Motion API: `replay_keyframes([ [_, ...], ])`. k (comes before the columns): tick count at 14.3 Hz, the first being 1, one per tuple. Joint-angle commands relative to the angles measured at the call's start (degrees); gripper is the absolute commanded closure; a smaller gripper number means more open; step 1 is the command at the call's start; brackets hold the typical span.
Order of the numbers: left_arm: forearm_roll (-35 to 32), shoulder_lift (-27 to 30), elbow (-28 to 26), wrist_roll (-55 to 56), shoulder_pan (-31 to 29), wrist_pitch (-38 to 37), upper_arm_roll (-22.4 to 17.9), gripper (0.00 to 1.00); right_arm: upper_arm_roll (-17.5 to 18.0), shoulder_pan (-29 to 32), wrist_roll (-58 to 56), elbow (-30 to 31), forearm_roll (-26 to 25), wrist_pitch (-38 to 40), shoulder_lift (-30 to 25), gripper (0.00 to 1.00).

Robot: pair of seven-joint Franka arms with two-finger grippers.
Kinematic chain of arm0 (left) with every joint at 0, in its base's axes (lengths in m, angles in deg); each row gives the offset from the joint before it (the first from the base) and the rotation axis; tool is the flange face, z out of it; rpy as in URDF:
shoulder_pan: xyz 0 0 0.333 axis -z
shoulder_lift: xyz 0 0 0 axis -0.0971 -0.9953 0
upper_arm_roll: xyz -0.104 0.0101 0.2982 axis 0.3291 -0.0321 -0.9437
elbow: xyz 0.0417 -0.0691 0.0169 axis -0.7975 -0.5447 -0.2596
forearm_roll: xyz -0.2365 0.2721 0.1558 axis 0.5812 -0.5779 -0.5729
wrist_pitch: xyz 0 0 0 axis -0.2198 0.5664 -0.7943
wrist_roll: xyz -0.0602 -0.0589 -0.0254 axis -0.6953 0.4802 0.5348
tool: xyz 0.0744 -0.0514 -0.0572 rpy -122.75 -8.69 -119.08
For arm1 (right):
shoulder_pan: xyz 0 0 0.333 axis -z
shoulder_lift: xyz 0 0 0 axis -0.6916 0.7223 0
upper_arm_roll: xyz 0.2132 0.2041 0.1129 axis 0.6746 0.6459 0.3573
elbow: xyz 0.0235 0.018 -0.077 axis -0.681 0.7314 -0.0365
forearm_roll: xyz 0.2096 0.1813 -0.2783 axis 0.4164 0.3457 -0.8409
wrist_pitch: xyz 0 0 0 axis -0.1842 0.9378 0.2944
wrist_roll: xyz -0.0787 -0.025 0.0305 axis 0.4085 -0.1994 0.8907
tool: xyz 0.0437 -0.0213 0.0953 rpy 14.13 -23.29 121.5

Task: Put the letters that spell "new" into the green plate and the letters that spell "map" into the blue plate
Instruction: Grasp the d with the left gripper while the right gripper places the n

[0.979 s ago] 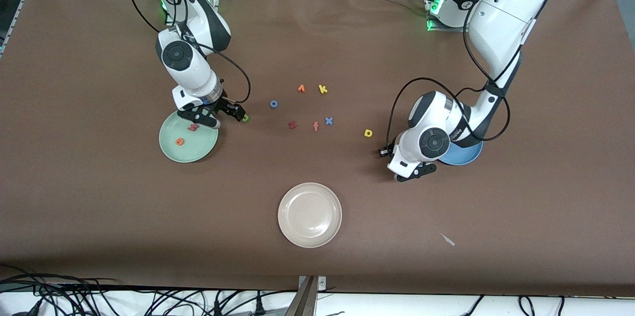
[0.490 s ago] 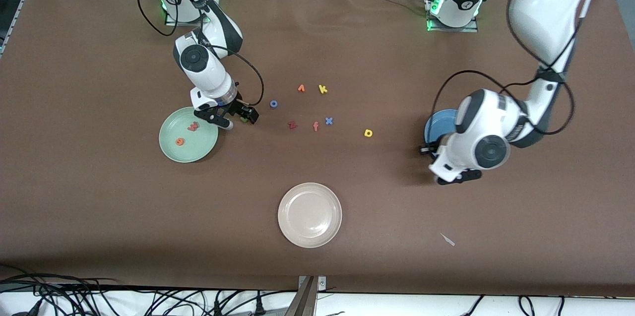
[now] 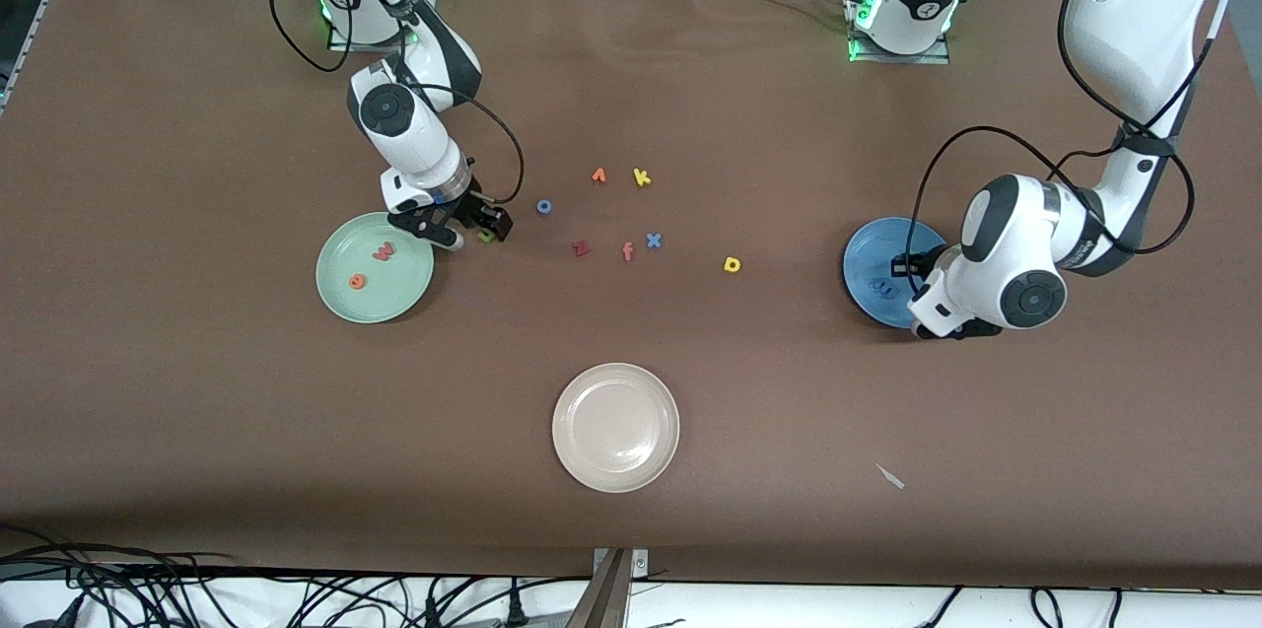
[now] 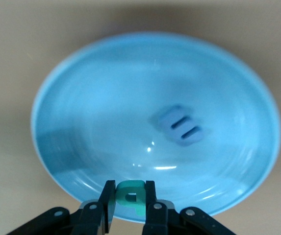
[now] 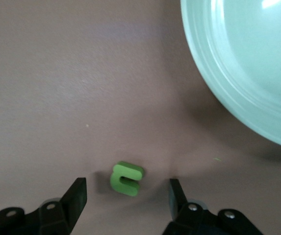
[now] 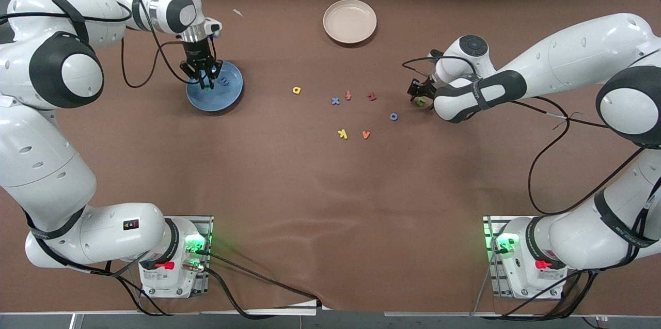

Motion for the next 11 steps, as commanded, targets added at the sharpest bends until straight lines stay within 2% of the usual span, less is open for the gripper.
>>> replay_keyframes([
  [1,-0.8,3.0,-3.8,-1.1,-0.5,1.0,0.9,0.47,-0.3,-0.3,0.2,0.6,-0.4,-1.7,0.3,0.31],
  [2,-0.9,3.0,-3.6,-1.2,-0.3,1.0,0.9,0.00,-0.3,-0.3,0.2,0.6,-0.4,-1.7,0.4,0.34],
  [3,-0.8,3.1,-3.4,-1.6,0.1,0.6,1.2,0.00,-0.3,-0.3,0.2,0.6,-0.5,-1.7,0.5,0.35],
  [5,-0.6,4.6,-3.0,-0.8,-0.4,-0.5,5.5,0.00,-0.3,-0.3,-0.1,0.6,-0.9,-1.7,0.6,0.41],
  [7,-0.1,5.4,-0.5,-0.5,-0.5,-1.4,9.0,0.00,-0.9,-0.2,-0.3,0.5,-2.1,-1.8,1.0,0.41],
  [8,3.0,5.4,1.0,0.8,-0.4,-1.4,11.1,0.00,-1.3,-0.3,-0.3,0.3,-2.8,-1.9,1.3,0.41],
  [10,5.8,5.0,3.8,5.1,2.3,-1.3,12.3,0.00,-1.3,-0.3,-0.3,0.4,-3.2,-3.7,2.0,0.43],
  [11,5.2,4.1,5.3,5.5,5.0,-1.0,12.3,0.00,-1.4,-0.3,-0.3,0.4,-3.2,-3.8,2.4,0.49],
])
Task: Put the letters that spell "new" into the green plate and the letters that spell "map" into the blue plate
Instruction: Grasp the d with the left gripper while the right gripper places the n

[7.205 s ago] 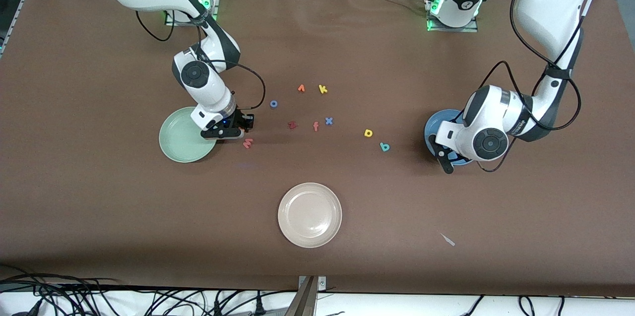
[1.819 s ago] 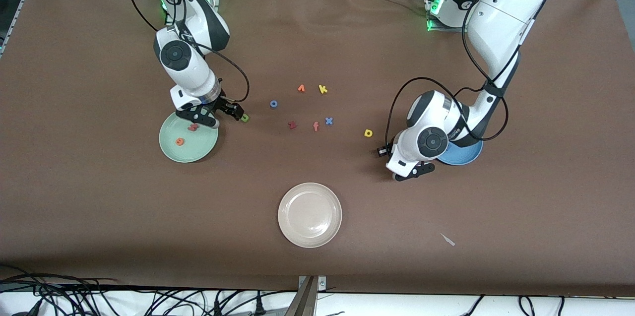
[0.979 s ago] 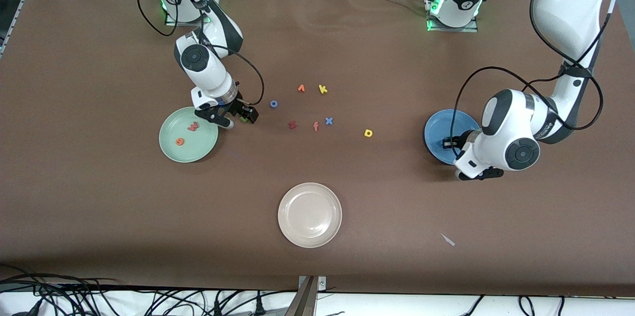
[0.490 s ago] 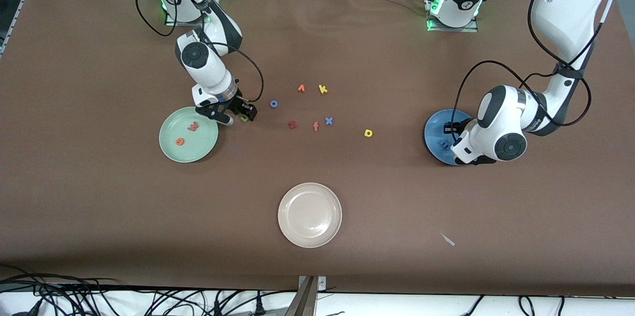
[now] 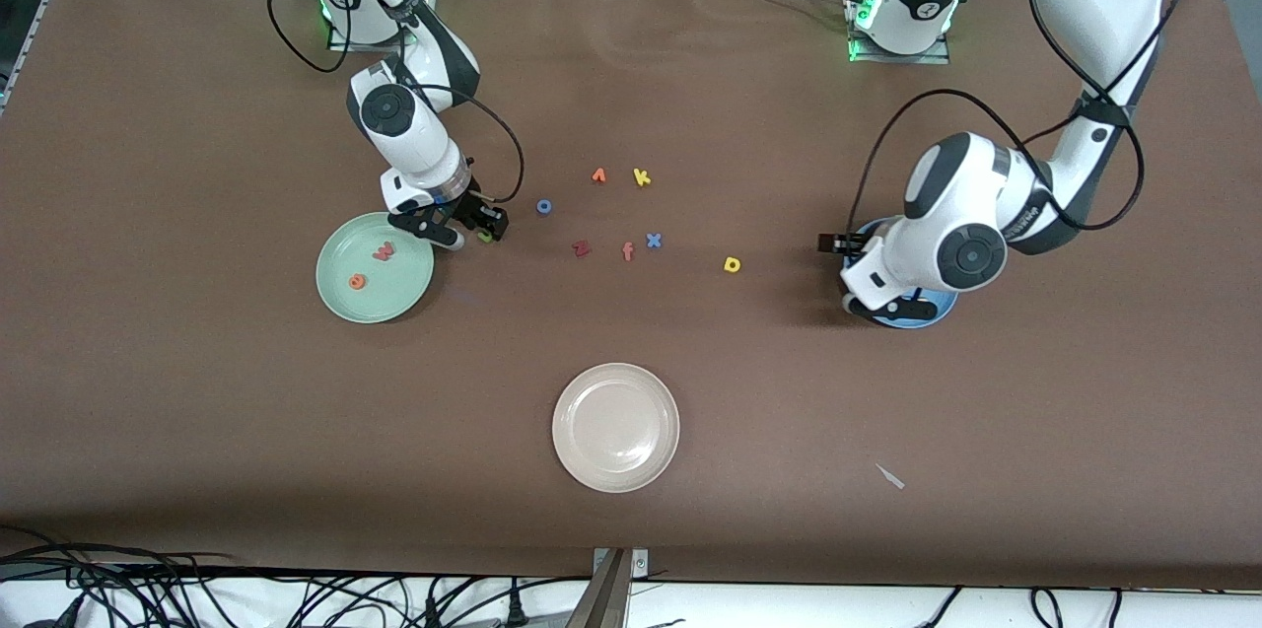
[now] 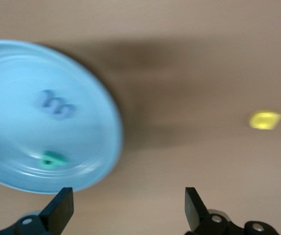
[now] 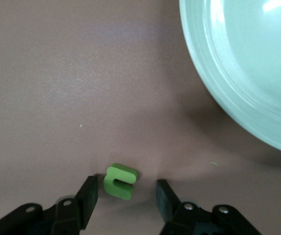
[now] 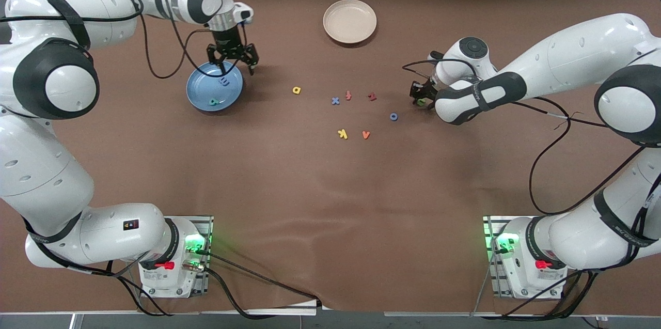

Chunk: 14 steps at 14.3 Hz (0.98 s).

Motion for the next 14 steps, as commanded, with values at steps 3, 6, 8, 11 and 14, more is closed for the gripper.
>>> replay_keyframes([
  [3,-1.9,-4.2,3.3,2.1,9.0,7.4,-0.3,0.00,-0.9,-0.3,-0.2,0.3,-1.3,-2.8,2.0,0.73],
  [6,-9.0,-7.5,3.3,1.4,11.9,14.8,-0.3,0.00,-0.9,-0.3,-0.2,0.3,-1.4,-2.7,1.8,0.84],
  [8,-12.7,-10.2,3.3,1.5,13.5,18.6,-0.5,0.00,-1.0,-0.3,-0.2,0.3,-1.5,-2.2,1.3,0.84],
  [11,-15.4,-11.9,2.8,2.0,14.0,21.2,-0.5,0.06,-2.4,-0.2,-4.5,-0.4,-1.5,3.3,-3.4,0.85],
  [14,-16.7,-13.4,2.5,1.9,14.3,21.6,-0.5,0.14,-5.7,0.5,-17.1,-2.7,-1.3,14.8,-9.0,0.85],
])
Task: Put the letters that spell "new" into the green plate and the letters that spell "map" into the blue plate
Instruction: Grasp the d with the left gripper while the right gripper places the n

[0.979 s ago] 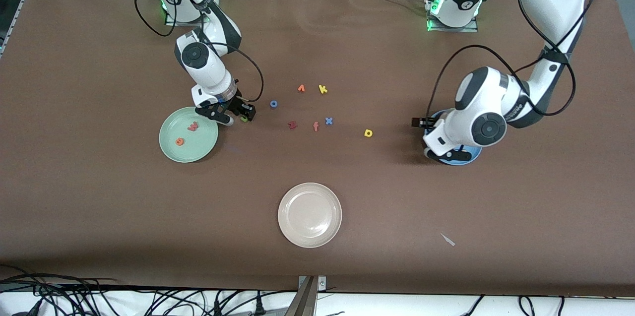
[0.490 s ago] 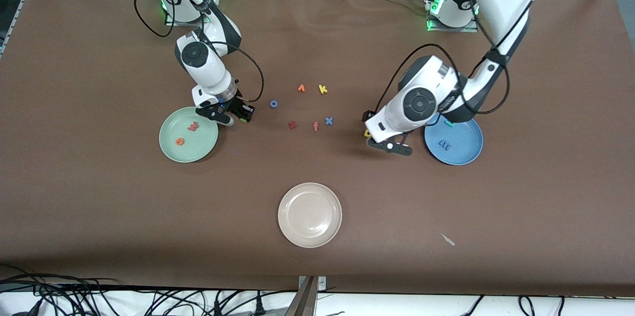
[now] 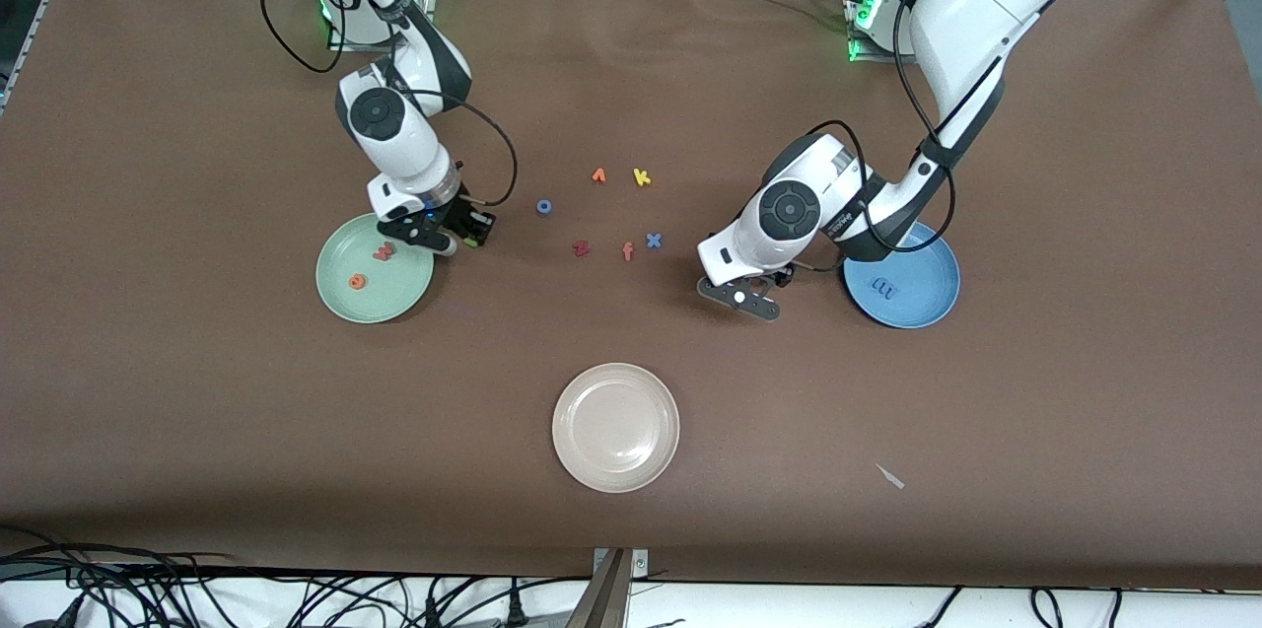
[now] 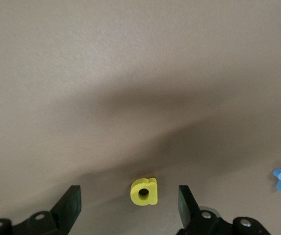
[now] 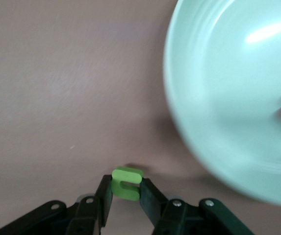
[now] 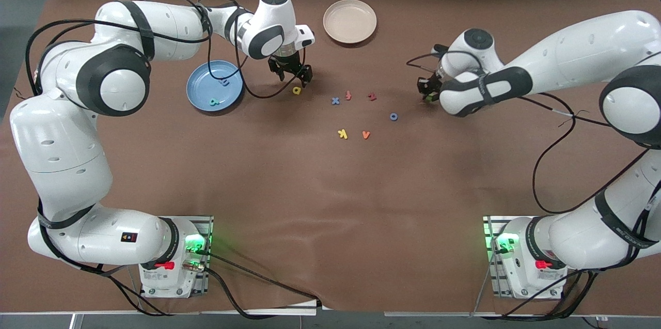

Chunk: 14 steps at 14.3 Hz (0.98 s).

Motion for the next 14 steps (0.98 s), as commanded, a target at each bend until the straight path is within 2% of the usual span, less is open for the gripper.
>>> replay_keyframes([
  [1,-3.3,-1.2,0.6,0.1,0.8,0.3,-0.4,0.18,-3.3,1.5,-12.2,-0.9,-0.6,7.0,-6.1,0.85],
  [2,-3.4,-1.6,0.6,0.3,1.1,0.3,-0.4,0.20,-4.0,3.4,-16.5,-1.5,-0.5,7.7,-6.5,0.85],
  [4,-3.6,-1.7,0.6,0.4,1.5,0.3,-0.4,0.31,-4.4,6.1,-22.7,-1.7,-0.1,8.6,-6.8,0.85],
  [5,-3.6,-1.7,0.5,0.4,1.5,0.3,-0.4,0.33,-5.2,6.4,-23.4,-1.7,0.1,8.5,-6.6,0.81],
  [6,-3.6,-1.8,0.5,0.4,1.5,0.3,-0.4,0.45,-5.3,6.5,-23.2,-1.7,0.3,8.5,-6.5,0.63],
  [8,-3.7,-1.7,0.5,0.4,1.5,0.3,-0.4,0.85,-5.3,6.5,-22.7,-1.8,0.6,8.6,-7.0,0.13],
  [9,-3.7,-1.7,0.5,0.3,1.5,0.2,-0.5,1.00,-5.3,6.5,-22.3,-1.9,1.5,8.8,-7.9,0.00],
  [11,-3.7,-1.3,0.7,0.1,1.3,-0.1,-0.5,1.00,-5.1,6.5,-22.2,-4.2,1.8,13.4,-9.5,0.00],
  [14,-3.7,1.5,1.2,0.2,0.2,-1.5,-0.4,1.00,-4.9,6.5,-22.3,-17.8,2.1,33.2,-10.3,0.00],
])
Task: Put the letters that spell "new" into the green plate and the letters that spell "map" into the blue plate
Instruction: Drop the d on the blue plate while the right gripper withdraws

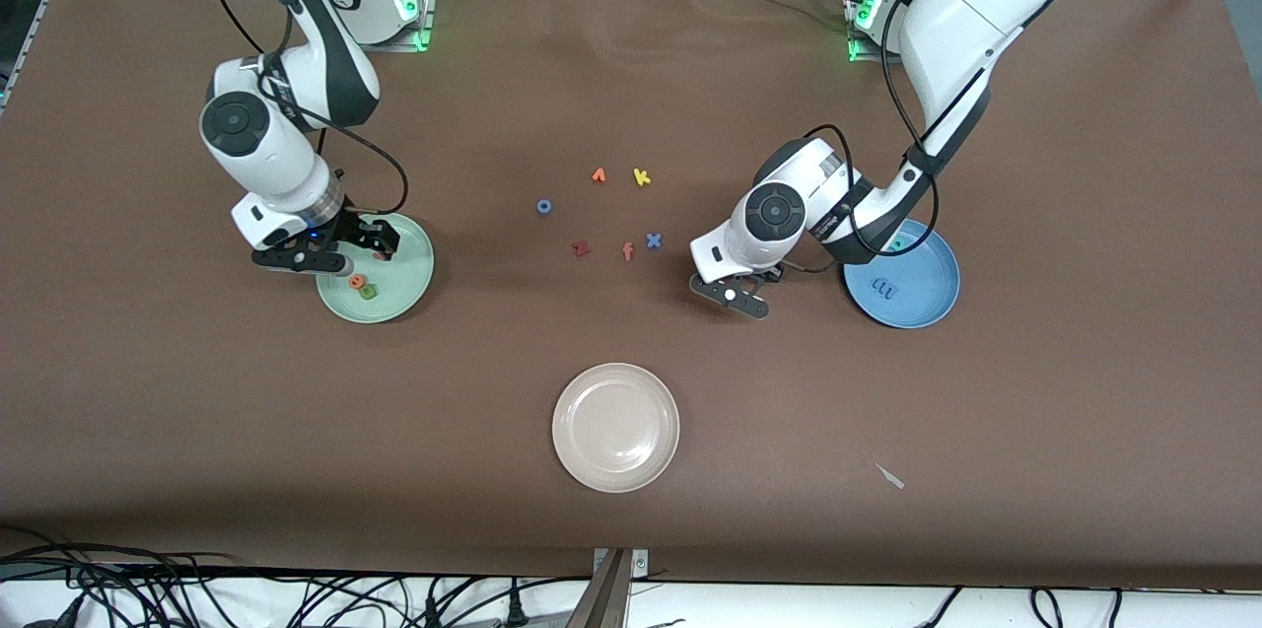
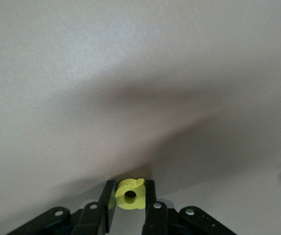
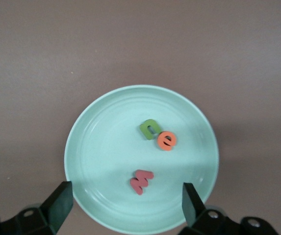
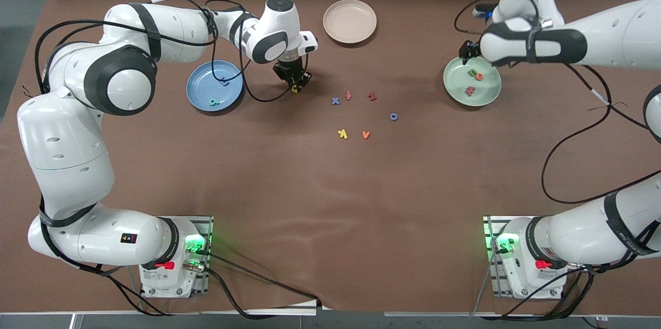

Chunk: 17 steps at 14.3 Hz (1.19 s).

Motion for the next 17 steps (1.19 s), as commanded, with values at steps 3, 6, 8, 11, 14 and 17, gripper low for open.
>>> replay_keyframes([
  [3,-1.8,8.2,0.8,-0.1,-3.4,-10.2,0.0,1.00,0.2,0.0,-2.6,-23.0,3.5,29.6,-2.0,0.00],
  [6,-1.8,11.0,0.8,-5.7,-7.8,-19.5,-0.3,1.00,-2.0,0.0,-9.9,-29.0,4.3,37.5,-3.6,0.00],
  [8,-2.6,11.1,0.5,-16.5,-13.6,-20.5,-0.3,1.00,-4.0,0.0,-10.3,-31.3,6.9,41.3,-5.1,0.00],
  [11,-2.9,10.7,-0.2,-26.0,-20.2,-20.4,-0.3,1.00,-6.8,0.5,-16.9,-39.0,7.1,49.1,-4.4,0.00],
  [14,-2.9,10.4,-3.9,-28.4,-24.6,-18.3,-0.2,1.00,-8.3,0.6,-17.9,-40.1,7.3,50.4,-4.3,0.00],
  [17,-2.9,10.5,-5.7,-27.0,-24.2,-17.4,0.1,0.62,-7.7,0.1,-17.9,-40.1,7.4,51.6,-4.5,0.00],
])
